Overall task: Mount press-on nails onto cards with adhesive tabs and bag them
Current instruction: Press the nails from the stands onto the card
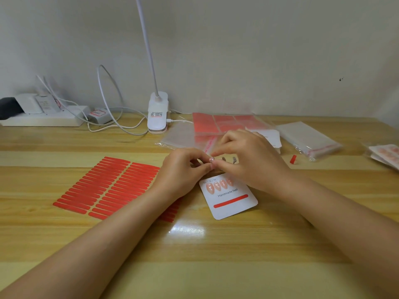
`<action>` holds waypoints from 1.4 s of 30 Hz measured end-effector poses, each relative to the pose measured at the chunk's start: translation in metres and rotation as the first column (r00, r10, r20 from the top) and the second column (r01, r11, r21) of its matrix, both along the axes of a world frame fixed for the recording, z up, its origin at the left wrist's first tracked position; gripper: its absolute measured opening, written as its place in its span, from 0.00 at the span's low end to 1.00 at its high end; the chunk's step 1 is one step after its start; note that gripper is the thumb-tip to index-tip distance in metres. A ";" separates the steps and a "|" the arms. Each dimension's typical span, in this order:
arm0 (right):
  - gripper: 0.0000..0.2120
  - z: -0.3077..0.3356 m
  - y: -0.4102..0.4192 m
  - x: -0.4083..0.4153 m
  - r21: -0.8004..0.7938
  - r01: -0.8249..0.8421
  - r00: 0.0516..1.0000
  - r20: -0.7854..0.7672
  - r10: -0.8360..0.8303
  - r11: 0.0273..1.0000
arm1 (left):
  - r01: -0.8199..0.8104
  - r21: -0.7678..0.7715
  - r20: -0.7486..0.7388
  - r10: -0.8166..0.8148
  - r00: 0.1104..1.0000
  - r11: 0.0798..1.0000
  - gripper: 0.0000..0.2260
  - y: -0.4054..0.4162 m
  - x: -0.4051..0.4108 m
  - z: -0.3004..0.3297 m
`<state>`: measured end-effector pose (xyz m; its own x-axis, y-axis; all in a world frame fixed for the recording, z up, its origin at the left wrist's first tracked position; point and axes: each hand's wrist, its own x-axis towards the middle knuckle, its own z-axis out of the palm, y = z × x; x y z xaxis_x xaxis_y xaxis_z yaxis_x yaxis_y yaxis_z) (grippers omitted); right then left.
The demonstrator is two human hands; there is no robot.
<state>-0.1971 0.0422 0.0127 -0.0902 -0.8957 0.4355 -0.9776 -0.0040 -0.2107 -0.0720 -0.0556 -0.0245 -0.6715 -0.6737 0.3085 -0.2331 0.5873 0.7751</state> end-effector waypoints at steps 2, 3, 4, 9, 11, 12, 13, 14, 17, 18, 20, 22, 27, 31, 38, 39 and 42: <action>0.10 -0.001 0.000 0.000 -0.003 -0.007 1.000 -0.031 0.007 1.000 | -0.001 -0.008 0.000 0.001 1.000 1.000 0.06 0.000 0.000 0.000; 0.10 -0.002 0.000 0.000 -0.004 -0.009 0.999 -0.047 0.008 1.000 | -0.003 -0.011 -0.001 0.003 1.000 1.000 0.05 0.000 0.000 0.000; 0.09 -0.003 -0.001 0.000 -0.009 -0.011 0.998 -0.059 0.010 1.000 | -0.005 -0.012 -0.002 0.005 1.000 1.000 0.04 0.000 0.000 0.000; 0.08 -0.003 -0.002 0.000 -0.006 -0.032 0.995 -0.096 0.031 0.999 | -0.005 -0.040 0.008 0.005 1.000 0.999 0.02 0.000 0.000 -0.001; 0.08 -0.004 -0.002 -0.001 -0.002 -0.039 0.995 -0.096 0.038 0.999 | -0.005 -0.046 0.012 0.005 1.000 0.999 0.03 0.000 0.000 0.000; 0.08 -0.004 -0.002 -0.002 -0.001 -0.042 0.995 -0.095 0.042 0.999 | -0.004 -0.050 0.012 0.005 1.000 0.999 0.03 0.000 0.000 0.000; 0.08 -0.004 -0.002 -0.002 0.000 -0.045 0.994 -0.095 0.045 0.999 | -0.004 -0.054 0.013 0.005 1.000 0.999 0.03 0.000 0.000 0.000; 0.08 -0.004 -0.002 -0.002 0.001 -0.049 0.994 -0.097 0.049 0.999 | -0.005 -0.062 0.015 0.006 1.000 0.998 0.02 0.001 0.000 0.001; 0.08 -0.004 -0.003 -0.003 0.002 -0.053 0.994 -0.092 0.053 0.999 | -0.010 -0.080 0.022 0.012 1.000 0.997 0.02 0.002 0.000 0.002; 0.08 -0.003 -0.003 -0.003 -0.001 -0.049 0.995 -0.083 0.049 0.999 | -0.011 -0.085 0.024 0.013 1.000 0.996 0.02 0.002 0.000 0.002; 0.08 -0.002 -0.004 -0.003 -0.007 -0.040 0.997 -0.059 0.040 0.999 | -0.011 -0.095 0.028 0.014 1.000 0.995 0.03 0.003 -0.001 0.002; 0.08 -0.003 -0.006 -0.003 -0.012 -0.024 0.999 -0.025 0.024 1.000 | -0.015 -0.098 0.029 0.018 0.999 0.995 0.03 0.003 -0.001 0.002; 0.08 -0.007 -0.010 -0.004 -0.018 0.060 0.994 0.095 -0.058 0.998 | -0.023 -0.118 0.032 0.027 0.999 0.993 0.03 0.003 -0.001 0.003; 0.09 -0.002 -0.010 -0.007 -0.093 0.147 0.965 0.231 -0.123 0.985 | -0.019 -0.119 0.037 0.024 0.999 0.993 0.03 0.003 -0.001 0.003; 0.10 0.005 0.038 0.000 -0.117 0.075 0.920 0.392 -0.023 0.990 | 0.004 -0.101 0.084 0.005 0.996 0.995 0.03 0.002 0.001 0.006; 0.12 0.002 0.048 0.002 -0.074 0.050 0.934 0.355 -0.020 0.996 | 0.011 -0.089 0.098 -0.002 0.995 0.996 0.03 0.002 0.001 0.008; 0.11 -0.007 0.074 0.009 0.050 0.013 0.994 0.104 -0.018 0.999 | 0.022 -0.038 0.124 -0.017 0.992 0.999 0.04 0.003 0.001 0.014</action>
